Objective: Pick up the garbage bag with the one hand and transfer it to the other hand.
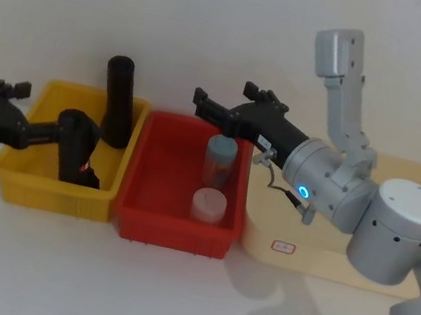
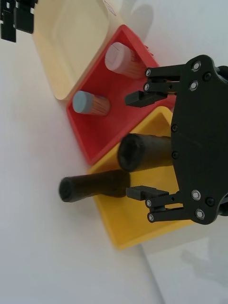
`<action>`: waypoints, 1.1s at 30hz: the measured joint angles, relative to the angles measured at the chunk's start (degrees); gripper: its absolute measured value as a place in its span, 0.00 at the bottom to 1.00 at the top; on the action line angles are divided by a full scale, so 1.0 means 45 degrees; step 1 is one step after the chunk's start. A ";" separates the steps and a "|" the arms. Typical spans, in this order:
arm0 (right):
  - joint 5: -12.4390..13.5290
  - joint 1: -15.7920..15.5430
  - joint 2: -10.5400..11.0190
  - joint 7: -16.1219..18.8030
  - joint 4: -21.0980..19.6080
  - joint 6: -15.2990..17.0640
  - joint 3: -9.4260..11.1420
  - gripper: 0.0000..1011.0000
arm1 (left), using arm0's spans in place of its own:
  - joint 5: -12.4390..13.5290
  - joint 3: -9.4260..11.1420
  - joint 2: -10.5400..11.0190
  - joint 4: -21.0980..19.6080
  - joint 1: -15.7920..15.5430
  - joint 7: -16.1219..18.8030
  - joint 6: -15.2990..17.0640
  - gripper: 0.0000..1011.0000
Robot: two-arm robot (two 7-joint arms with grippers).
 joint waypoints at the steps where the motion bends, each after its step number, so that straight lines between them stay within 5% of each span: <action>1: 0.0035 0.0061 -0.0040 0.0024 0.0100 0.0037 -0.0044 0.99 | -0.0022 -0.0015 0.0000 0.0052 0.0043 -0.0016 -0.0044 0.99; 15: 0.0392 0.0301 -0.0206 0.0338 0.0858 0.0123 -0.0279 0.99 | -0.0123 0.0170 -0.0396 0.1346 0.0103 0.0085 -0.0641 0.99; 33: 0.0808 0.0245 -0.0181 0.0584 0.1303 -0.0182 -0.0375 0.99 | 0.0094 0.1231 -0.1127 0.3442 -0.1215 -0.0127 -0.1330 0.99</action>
